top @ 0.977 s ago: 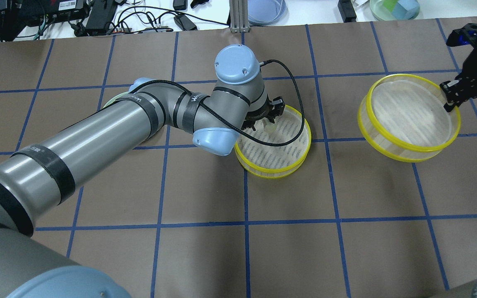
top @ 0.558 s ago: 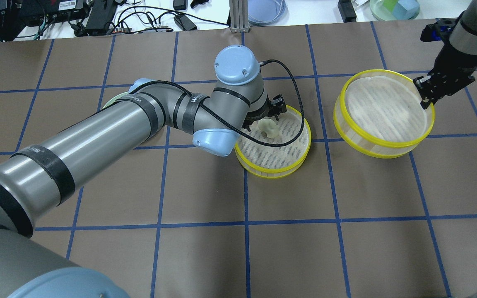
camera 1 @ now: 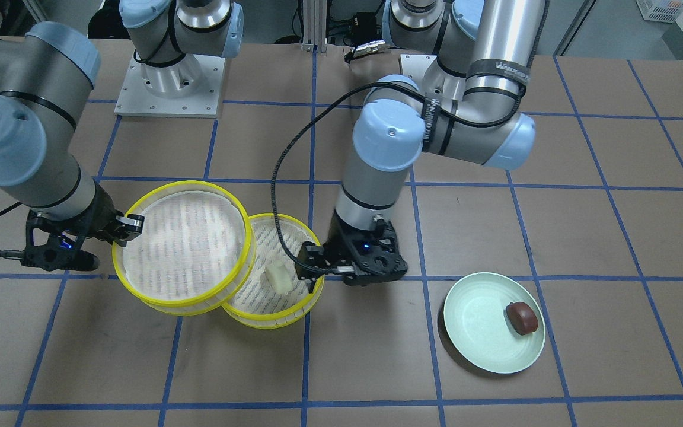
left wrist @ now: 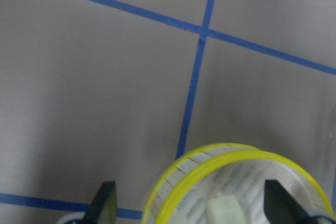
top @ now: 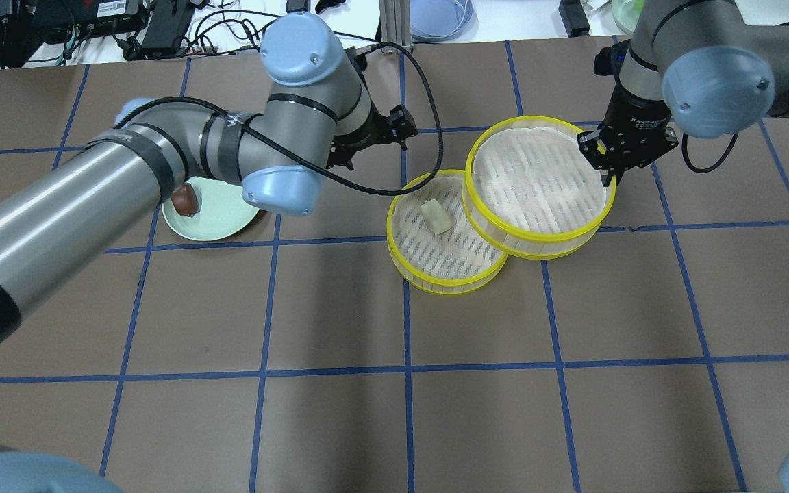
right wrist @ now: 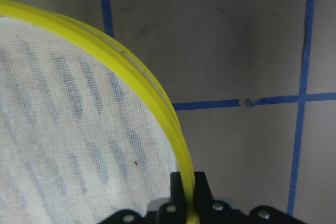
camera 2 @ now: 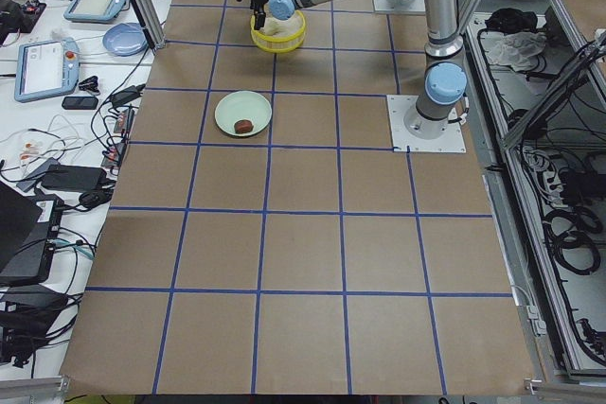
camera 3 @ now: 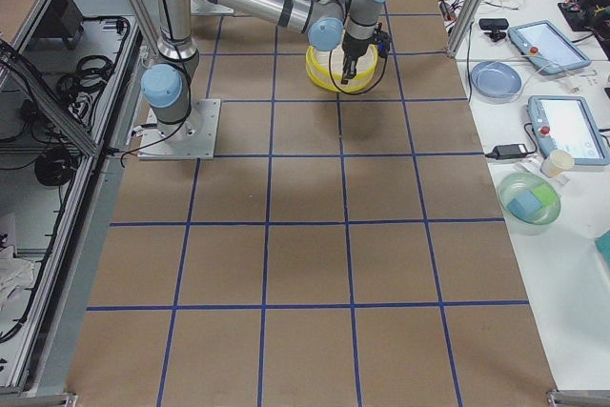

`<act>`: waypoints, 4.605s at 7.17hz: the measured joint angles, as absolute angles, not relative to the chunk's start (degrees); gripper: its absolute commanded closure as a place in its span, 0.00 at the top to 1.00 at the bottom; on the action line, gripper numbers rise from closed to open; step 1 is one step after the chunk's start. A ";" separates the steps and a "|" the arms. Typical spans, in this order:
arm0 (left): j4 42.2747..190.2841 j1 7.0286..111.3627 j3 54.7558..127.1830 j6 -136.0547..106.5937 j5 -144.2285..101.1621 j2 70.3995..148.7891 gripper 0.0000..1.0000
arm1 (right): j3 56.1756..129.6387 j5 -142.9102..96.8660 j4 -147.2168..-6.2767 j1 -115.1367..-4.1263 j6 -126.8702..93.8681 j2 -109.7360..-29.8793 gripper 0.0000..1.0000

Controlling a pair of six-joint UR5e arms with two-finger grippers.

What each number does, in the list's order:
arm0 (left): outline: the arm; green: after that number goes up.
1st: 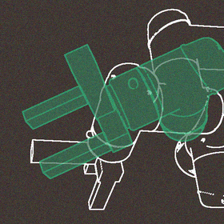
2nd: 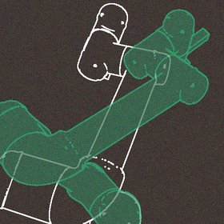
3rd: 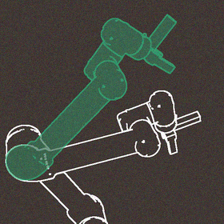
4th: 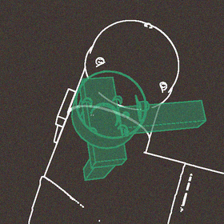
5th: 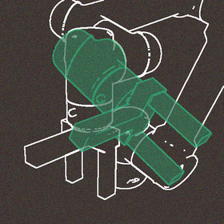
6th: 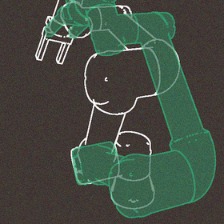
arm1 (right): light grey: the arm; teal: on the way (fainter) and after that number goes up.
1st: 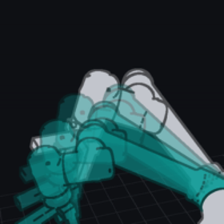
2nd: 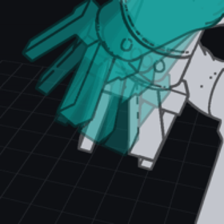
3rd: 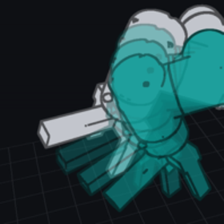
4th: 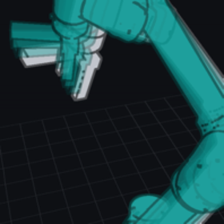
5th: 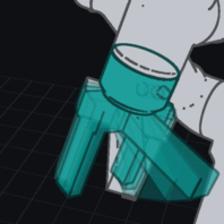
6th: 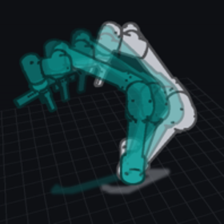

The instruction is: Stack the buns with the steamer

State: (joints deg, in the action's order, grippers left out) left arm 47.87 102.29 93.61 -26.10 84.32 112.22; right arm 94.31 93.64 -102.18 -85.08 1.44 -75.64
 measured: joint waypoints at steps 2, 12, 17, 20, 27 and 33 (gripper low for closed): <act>55.19 90.69 93.65 -11.82 84.33 111.03 1.00 | 95.18 93.44 -103.37 -89.96 -4.53 -74.79 0.00; 57.04 74.24 95.10 3.83 88.91 119.93 0.25 | 99.31 93.61 -112.19 -96.75 -16.90 -72.34 0.00; 56.34 74.35 94.77 4.44 89.06 119.61 0.12 | 99.32 94.29 -112.24 -98.11 -17.12 -72.06 0.30; 56.90 74.68 93.46 4.17 89.33 117.26 0.12 | 99.08 95.23 -112.36 -98.17 -16.97 -72.22 0.99; 78.02 88.25 85.36 -13.79 86.66 105.32 0.13 | 78.61 93.51 -91.90 -97.01 -13.80 -82.77 1.00; 59.02 112.47 92.65 -39.29 86.08 109.36 0.89 | 75.94 89.71 -86.94 -91.81 -1.57 -84.25 1.00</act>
